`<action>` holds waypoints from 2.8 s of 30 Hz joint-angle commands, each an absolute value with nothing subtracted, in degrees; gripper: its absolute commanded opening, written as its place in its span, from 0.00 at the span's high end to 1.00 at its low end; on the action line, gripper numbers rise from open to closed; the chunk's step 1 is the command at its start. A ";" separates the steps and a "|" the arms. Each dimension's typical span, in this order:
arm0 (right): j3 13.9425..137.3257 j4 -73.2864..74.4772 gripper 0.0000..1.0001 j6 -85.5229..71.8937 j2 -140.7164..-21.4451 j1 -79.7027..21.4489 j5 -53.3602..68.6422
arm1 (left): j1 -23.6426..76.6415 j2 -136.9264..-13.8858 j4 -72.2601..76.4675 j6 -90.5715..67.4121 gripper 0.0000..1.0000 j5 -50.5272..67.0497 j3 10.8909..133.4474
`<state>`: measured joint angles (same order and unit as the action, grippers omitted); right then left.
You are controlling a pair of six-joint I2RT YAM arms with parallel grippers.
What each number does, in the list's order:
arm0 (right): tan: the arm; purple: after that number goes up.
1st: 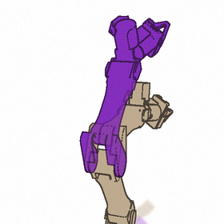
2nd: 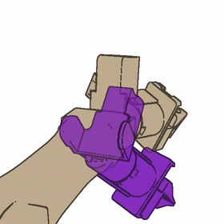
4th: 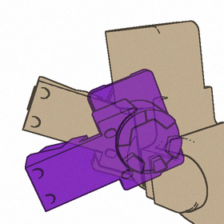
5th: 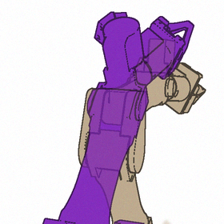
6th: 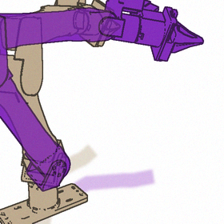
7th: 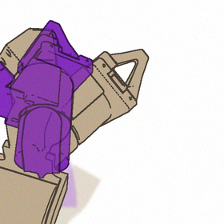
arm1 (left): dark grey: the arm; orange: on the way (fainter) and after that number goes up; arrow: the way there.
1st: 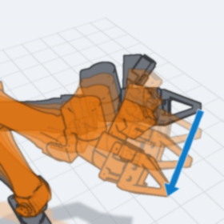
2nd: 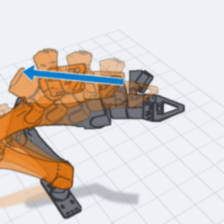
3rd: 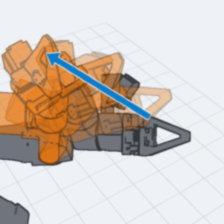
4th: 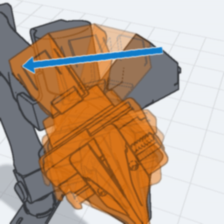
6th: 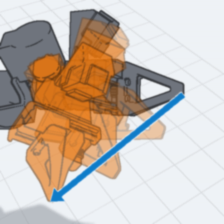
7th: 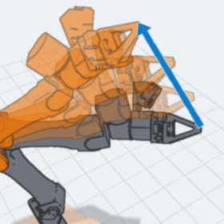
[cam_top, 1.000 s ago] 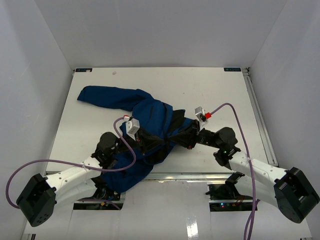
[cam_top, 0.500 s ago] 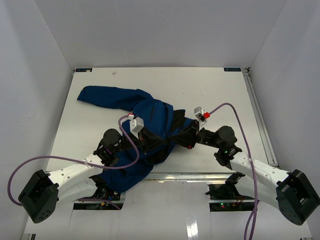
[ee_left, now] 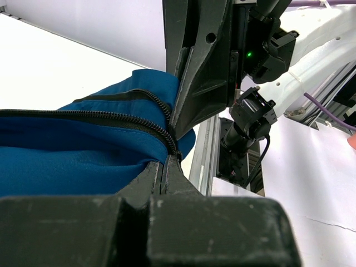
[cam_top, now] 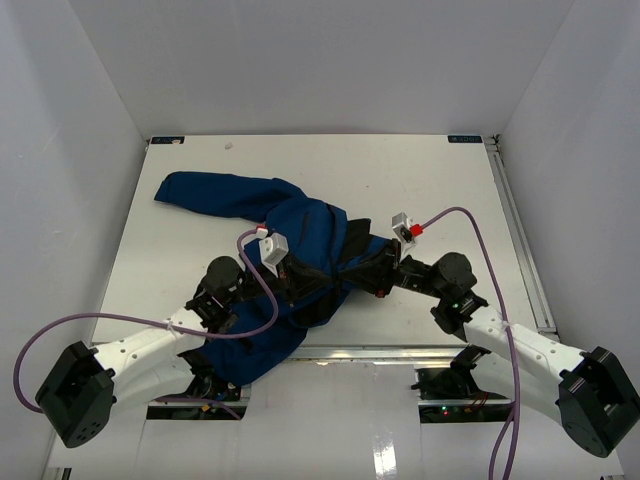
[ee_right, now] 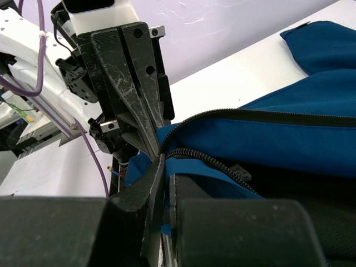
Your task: Zip up the jacket
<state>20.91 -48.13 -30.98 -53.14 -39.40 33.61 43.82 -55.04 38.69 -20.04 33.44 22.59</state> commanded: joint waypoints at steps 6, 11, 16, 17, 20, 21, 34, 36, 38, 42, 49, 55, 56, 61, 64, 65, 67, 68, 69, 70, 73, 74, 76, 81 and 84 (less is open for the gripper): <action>25.45 -51.77 0.92 -30.35 -52.26 -38.66 29.43 | 44.47 -56.23 35.28 -18.62 1.00 36.21 24.35; 26.80 -51.68 0.92 -31.27 -52.47 -38.58 28.87 | 44.58 -56.99 35.12 -18.16 1.00 36.16 24.47; 27.60 -51.58 0.92 -32.52 -52.54 -38.49 26.86 | 44.65 -57.13 34.00 -17.32 1.00 34.70 24.70; 27.60 -51.38 0.92 -32.59 -52.27 -38.35 26.18 | 44.72 -57.13 33.80 -17.31 1.00 34.50 24.77; 28.05 -50.27 0.92 -32.75 -51.80 -38.09 24.75 | 45.00 -57.19 33.32 -17.00 1.00 34.14 24.99; 28.25 -49.91 0.92 -32.85 -51.70 -37.99 23.99 | 45.00 -57.14 33.17 -16.90 1.00 34.04 25.04; 29.75 -49.33 0.92 -33.73 -51.39 -37.81 22.52 | 45.70 -58.58 31.75 -15.64 1.00 33.09 25.91; 30.19 -49.15 0.92 -33.83 -51.57 -37.71 22.74 | 45.70 -58.86 31.49 -15.49 1.00 32.89 26.01; 30.42 -48.87 0.92 -33.85 -51.77 -37.78 22.76 | 45.80 -59.10 31.15 -15.19 1.00 32.54 26.20; 30.66 -48.64 0.92 -33.93 -51.54 -37.55 22.68 | 45.86 -59.64 30.20 -14.63 1.00 31.59 26.44; 31.60 -47.49 0.92 -34.25 -51.09 -35.84 23.44 | 46.20 -60.35 28.82 -13.91 1.00 30.70 27.04; 32.27 -46.69 0.92 -34.45 -50.99 -34.58 23.87 | 46.51 -61.45 28.51 -13.71 1.00 32.27 27.74; 32.47 -46.54 0.92 -34.49 -51.31 -34.42 24.07 | 46.58 -61.69 28.39 -13.67 1.00 32.43 27.90; 33.13 -46.49 0.92 -34.89 -52.55 -33.67 24.61 | 46.85 -62.66 27.08 -12.84 1.00 32.69 28.73; 33.06 -46.49 0.92 -35.04 -52.56 -33.20 24.86 | 47.01 -63.07 26.50 -12.76 1.00 32.87 29.06; 32.94 -46.44 0.92 -35.12 -52.56 -33.08 24.98 | 47.02 -63.21 26.29 -12.74 1.00 33.20 29.15; 32.27 -46.44 0.92 -35.10 -52.47 -32.93 25.36 | 47.08 -64.03 26.00 -12.83 1.00 33.83 29.44; 31.60 -46.49 0.92 -35.17 -52.46 -32.87 25.56 | 47.03 -64.40 25.81 -13.20 1.00 34.04 29.75; 30.97 -46.49 0.92 -35.22 -52.41 -32.87 25.51 | 47.09 -65.13 25.65 -13.73 1.00 33.78 29.96; 30.26 -46.45 0.92 -35.12 -52.38 -32.87 25.53 | 47.07 -65.68 25.74 -14.85 1.00 33.62 30.18; 28.05 -44.43 0.92 -33.49 -51.87 -32.90 25.86 | 47.11 -67.30 28.34 -19.33 1.00 35.59 30.35; 26.79 -44.02 0.92 -33.14 -51.46 -32.87 25.95 | 47.11 -67.83 29.26 -20.60 1.00 36.47 30.35; 23.60 -45.92 0.92 -33.35 -50.48 -32.87 25.96 | 47.06 -69.25 30.10 -22.54 1.00 38.38 30.62; 19.42 -47.14 0.86 -34.14 -49.84 -32.94 25.52 | 47.09 -73.09 26.08 -25.50 1.00 41.20 33.98; 18.53 -46.83 0.81 -34.47 -48.51 -32.89 25.03 | 47.04 -74.48 24.54 -27.19 1.00 41.74 35.04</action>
